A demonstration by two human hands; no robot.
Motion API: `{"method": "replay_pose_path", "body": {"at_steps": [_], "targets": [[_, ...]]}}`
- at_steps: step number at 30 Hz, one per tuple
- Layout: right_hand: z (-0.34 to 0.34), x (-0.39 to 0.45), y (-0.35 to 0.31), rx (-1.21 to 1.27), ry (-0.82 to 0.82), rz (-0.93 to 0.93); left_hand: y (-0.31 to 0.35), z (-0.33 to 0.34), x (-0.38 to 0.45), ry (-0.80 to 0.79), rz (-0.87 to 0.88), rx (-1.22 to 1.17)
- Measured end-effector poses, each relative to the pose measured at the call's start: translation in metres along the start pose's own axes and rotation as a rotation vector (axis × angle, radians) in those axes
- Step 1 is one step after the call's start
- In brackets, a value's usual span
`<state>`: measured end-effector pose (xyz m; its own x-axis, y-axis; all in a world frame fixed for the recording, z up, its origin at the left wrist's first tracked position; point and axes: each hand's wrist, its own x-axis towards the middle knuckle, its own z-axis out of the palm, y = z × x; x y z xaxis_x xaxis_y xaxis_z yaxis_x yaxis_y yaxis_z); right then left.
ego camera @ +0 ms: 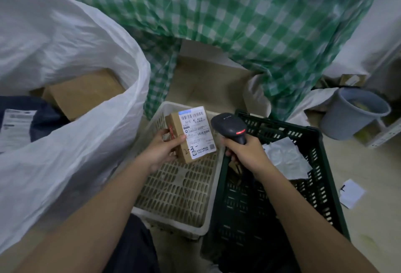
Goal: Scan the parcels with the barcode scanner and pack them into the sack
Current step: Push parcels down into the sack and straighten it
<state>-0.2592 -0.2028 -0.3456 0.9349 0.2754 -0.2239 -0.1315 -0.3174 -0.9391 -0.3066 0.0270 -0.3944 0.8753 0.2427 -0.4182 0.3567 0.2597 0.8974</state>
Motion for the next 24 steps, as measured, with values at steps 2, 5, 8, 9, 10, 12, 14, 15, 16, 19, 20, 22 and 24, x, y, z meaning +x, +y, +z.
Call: {"method": "replay_pose_path", "body": {"at_steps": [2,5,8,9,10,12,14,15,16,19,20,22,24], "targets": [[-0.001,-0.002,0.005,0.003,-0.008,0.016,-0.003,0.001,0.006,0.022,0.003,-0.024],[-0.004,-0.005,0.011,-0.009,-0.035,0.034,-0.006,0.005,0.013,0.056,0.012,-0.056],[-0.009,-0.009,0.015,-0.078,-0.062,0.014,-0.003,0.01,0.012,0.078,0.05,-0.071],[-0.01,-0.01,0.016,-0.097,-0.062,0.002,-0.003,0.011,0.013,0.075,0.057,-0.063],[-0.011,-0.01,0.017,-0.11,-0.061,-0.009,-0.004,0.012,0.014,0.076,0.059,-0.062],[-0.012,-0.01,0.018,-0.132,-0.058,-0.023,-0.004,0.014,0.016,0.08,0.072,-0.077],[-0.014,-0.01,0.017,-0.164,-0.053,-0.019,-0.005,0.016,0.017,0.092,0.08,-0.096],[-0.014,-0.009,0.016,-0.175,-0.05,-0.01,-0.006,0.016,0.018,0.094,0.08,-0.1],[-0.014,-0.008,0.016,-0.181,-0.048,0.003,-0.006,0.016,0.018,0.093,0.08,-0.098],[-0.014,-0.006,0.015,-0.196,-0.048,0.025,-0.007,0.015,0.02,0.101,0.081,-0.094],[-0.014,-0.005,0.016,-0.195,-0.045,0.03,-0.007,0.015,0.021,0.099,0.081,-0.099],[-0.014,-0.004,0.017,-0.189,-0.038,0.045,-0.008,0.015,0.021,0.1,0.086,-0.096],[-0.013,-0.003,0.018,-0.192,-0.039,0.046,-0.008,0.015,0.021,0.106,0.094,-0.09]]}}
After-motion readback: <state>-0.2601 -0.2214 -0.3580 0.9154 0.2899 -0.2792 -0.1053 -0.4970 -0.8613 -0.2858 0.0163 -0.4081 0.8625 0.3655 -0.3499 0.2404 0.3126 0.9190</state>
